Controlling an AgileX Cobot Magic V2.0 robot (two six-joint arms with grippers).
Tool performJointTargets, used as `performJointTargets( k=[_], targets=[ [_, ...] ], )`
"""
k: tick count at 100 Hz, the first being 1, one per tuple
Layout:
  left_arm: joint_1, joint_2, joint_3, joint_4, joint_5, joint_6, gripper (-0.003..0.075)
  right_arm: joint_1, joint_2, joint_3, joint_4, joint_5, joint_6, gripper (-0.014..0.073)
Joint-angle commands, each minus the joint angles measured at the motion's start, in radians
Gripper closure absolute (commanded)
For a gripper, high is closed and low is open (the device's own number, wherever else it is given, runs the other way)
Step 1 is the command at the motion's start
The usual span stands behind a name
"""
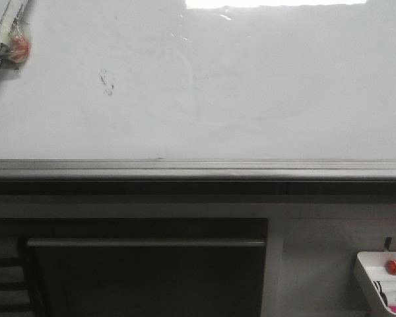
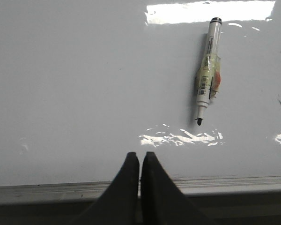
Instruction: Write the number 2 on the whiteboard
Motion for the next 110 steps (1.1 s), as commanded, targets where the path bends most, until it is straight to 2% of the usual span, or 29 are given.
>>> performJointTargets(
  k=[1, 92, 110],
  targets=[
    [-0.003, -0.027, 0.033, 0.001, -0.073, -0.006, 0.0738, -0.006, -0.016, 0.029, -0.012, -0.083, -0.001, 0.0666],
    [-0.003, -0.027, 0.033, -0.001, -0.073, -0.006, 0.0738, -0.006, -0.016, 0.029, -0.012, -0.083, -0.001, 0.0666],
    [-0.003, -0.027, 0.029, -0.004, -0.129, -0.006, 0.0738, -0.006, -0.016, 0.027, -0.019, -0.107, -0.001, 0.0666]
  ],
)
